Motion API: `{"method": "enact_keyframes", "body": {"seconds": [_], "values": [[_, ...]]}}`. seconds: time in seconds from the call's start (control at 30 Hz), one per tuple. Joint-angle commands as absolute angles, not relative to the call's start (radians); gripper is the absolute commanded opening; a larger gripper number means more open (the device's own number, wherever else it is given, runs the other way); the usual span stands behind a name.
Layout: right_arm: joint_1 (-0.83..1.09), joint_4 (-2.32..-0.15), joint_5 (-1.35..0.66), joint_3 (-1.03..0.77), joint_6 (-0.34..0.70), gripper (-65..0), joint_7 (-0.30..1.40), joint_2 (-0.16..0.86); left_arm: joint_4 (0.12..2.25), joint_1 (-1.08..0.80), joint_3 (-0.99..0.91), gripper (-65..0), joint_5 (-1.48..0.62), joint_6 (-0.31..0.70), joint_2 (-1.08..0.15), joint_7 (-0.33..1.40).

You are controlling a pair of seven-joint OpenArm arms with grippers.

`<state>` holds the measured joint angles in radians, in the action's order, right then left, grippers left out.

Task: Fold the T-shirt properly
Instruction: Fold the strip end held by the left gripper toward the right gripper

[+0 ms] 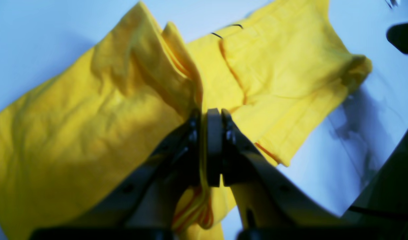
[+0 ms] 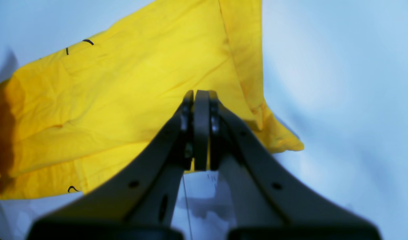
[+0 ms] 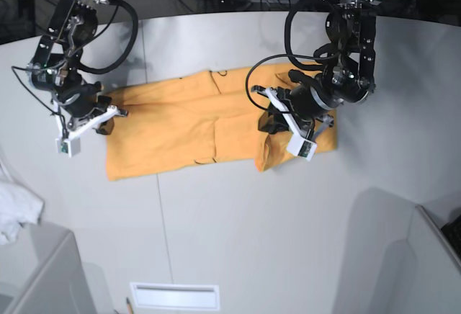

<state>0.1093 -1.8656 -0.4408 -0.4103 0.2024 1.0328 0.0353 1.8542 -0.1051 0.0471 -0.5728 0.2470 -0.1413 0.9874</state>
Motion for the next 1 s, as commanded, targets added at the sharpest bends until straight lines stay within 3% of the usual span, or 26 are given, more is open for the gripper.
{"method": "enact_keyframes", "body": {"seconds": [0.0,0.97], "values": [[0.096,-1.886,-0.452,-0.414,0.206,-65.0,1.012,0.044,1.870,-0.094,0.061,-65.0,-0.587,0.231,-0.143,0.966],[0.085,-1.886,-0.452,-0.414,0.206,-65.0,1.017,0.044,1.813,-0.071,0.088,-65.0,-0.588,0.216,-0.142,0.966]]}}
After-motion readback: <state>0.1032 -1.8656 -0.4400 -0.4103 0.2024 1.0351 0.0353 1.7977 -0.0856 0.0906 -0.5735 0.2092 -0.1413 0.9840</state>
